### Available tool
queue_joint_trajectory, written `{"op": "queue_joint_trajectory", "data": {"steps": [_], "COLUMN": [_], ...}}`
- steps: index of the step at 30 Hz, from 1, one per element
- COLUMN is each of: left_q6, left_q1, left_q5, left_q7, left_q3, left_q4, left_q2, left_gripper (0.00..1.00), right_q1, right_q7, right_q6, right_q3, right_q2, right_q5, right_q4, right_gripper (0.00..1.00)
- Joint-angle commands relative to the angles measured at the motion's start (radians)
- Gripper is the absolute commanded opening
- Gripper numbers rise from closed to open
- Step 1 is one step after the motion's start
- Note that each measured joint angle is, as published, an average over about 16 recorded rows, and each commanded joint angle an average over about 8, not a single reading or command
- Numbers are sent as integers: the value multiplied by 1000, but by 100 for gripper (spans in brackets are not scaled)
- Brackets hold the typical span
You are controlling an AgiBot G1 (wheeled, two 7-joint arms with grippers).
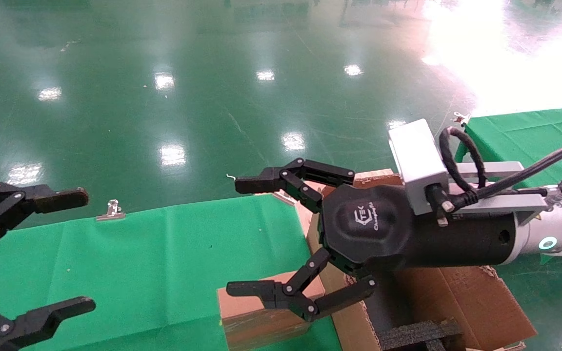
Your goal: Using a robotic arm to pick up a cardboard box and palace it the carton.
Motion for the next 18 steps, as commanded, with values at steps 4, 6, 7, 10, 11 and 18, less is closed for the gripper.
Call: {"op": "queue_joint_trajectory", "data": {"steps": [4, 6, 7, 10, 11, 18], "left_q6": [0, 0, 0, 0, 0, 0], "left_q1": [0, 0, 0, 0, 0, 0], "left_q5": [0, 0, 0, 0, 0, 0], "left_q7": [0, 0, 0, 0, 0, 0], "left_q3": [0, 0, 0, 0, 0, 0], "left_q4": [0, 0, 0, 0, 0, 0], "left_q2": [0, 0, 0, 0, 0, 0], "left_gripper": [100, 100, 100, 100, 100, 73], "right_q1": [0, 0, 0, 0, 0, 0], "right_q7": [0, 0, 0, 0, 0, 0], "right_q6": [0, 0, 0, 0, 0, 0], "right_q3": [0, 0, 0, 0, 0, 0], "right_q2": [0, 0, 0, 0, 0, 0], "right_q5": [0, 0, 0, 0, 0, 0], "right_q4": [0, 0, 0, 0, 0, 0], "right_gripper": [100, 100, 100, 100, 100, 100]}}
